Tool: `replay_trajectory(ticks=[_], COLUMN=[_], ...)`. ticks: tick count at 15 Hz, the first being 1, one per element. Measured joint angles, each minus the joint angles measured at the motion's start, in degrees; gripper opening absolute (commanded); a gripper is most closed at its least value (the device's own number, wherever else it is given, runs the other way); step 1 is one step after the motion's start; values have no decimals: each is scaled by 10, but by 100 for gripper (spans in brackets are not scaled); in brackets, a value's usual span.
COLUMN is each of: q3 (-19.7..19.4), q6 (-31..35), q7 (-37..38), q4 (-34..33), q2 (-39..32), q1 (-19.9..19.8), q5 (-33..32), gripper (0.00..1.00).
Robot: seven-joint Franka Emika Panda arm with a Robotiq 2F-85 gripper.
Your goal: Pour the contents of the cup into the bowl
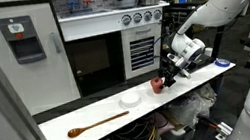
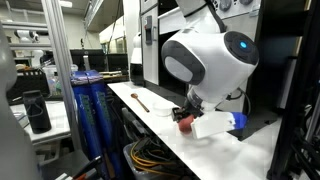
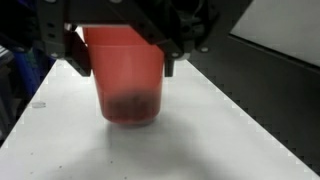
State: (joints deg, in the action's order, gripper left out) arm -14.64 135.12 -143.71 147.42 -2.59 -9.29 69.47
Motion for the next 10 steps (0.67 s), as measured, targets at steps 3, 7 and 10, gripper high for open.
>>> replay_trajectory(ticks=[3,7,10], q3=[23,47,61], q6=[28,53,74], q7=[42,94,137], q4=[9,13,13], q2=[39,72,88], q1=[5,10,19], q5=[-70,-143,-196], gripper=[47,47,47])
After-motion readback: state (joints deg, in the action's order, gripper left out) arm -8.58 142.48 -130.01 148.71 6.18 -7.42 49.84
